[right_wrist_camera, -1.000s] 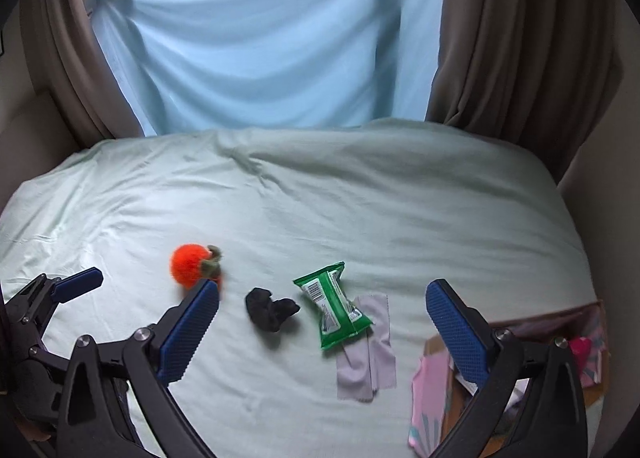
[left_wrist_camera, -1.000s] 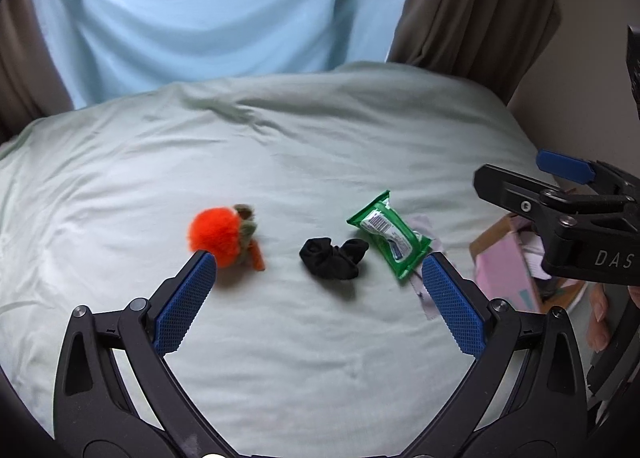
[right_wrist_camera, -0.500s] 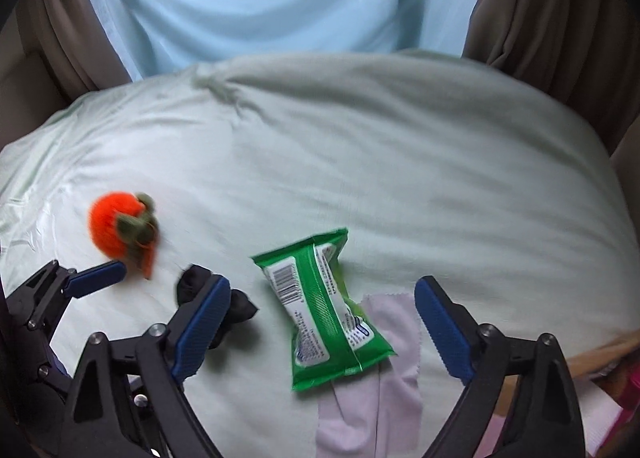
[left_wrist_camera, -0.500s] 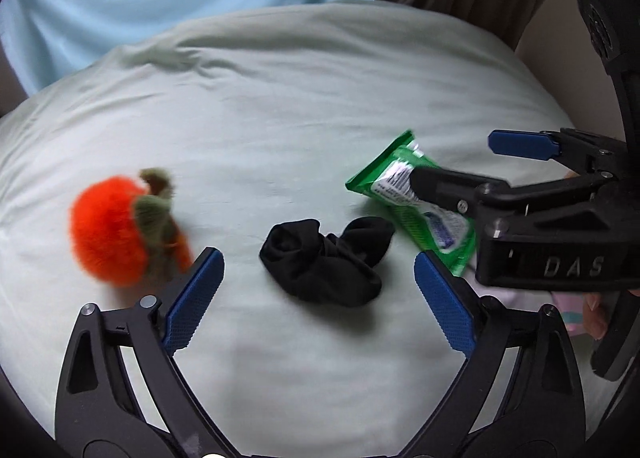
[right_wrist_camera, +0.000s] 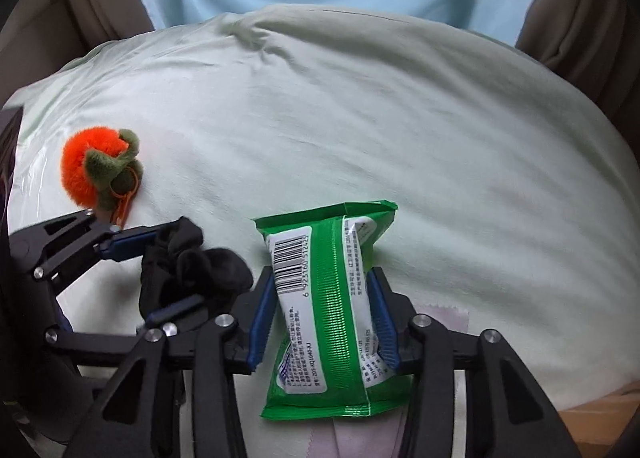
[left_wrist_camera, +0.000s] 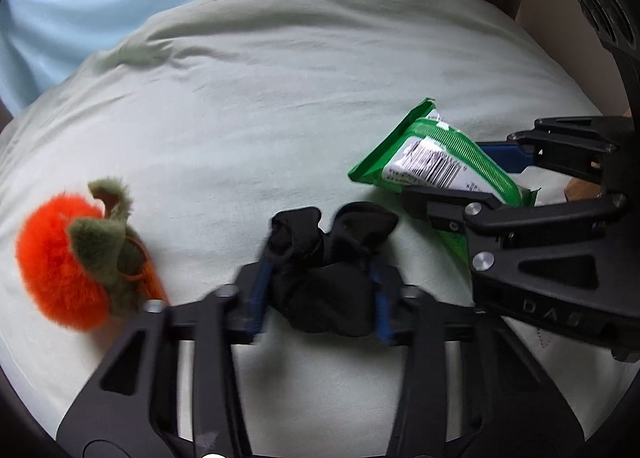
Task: Organize soft objects
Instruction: 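Grasp the black scrunchie with the left tool while the right tool grasps the green wipes packet, then carry the scrunchie and wipes packet into the box and open both tools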
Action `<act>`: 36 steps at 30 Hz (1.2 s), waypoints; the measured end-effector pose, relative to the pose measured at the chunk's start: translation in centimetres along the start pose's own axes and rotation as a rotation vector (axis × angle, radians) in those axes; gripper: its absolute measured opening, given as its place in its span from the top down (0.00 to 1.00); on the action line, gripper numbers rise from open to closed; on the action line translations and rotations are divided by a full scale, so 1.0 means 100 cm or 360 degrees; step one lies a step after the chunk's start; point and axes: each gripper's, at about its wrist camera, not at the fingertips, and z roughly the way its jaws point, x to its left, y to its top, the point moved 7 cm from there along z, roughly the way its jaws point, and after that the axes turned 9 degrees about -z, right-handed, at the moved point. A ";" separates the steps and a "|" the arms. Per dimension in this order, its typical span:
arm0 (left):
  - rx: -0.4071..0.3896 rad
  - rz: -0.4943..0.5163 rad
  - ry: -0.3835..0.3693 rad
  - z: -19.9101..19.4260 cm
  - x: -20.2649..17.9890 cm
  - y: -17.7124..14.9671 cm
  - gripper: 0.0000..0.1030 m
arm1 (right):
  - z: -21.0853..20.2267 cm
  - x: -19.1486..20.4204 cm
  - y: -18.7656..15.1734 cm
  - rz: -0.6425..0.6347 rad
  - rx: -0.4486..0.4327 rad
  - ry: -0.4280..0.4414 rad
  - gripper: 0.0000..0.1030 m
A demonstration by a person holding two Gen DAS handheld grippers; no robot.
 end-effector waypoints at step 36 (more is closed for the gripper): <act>-0.0206 -0.0215 0.0014 -0.322 -0.062 0.037 0.78 | -0.322 0.022 -0.001 0.0341 -0.0261 -0.0036 0.74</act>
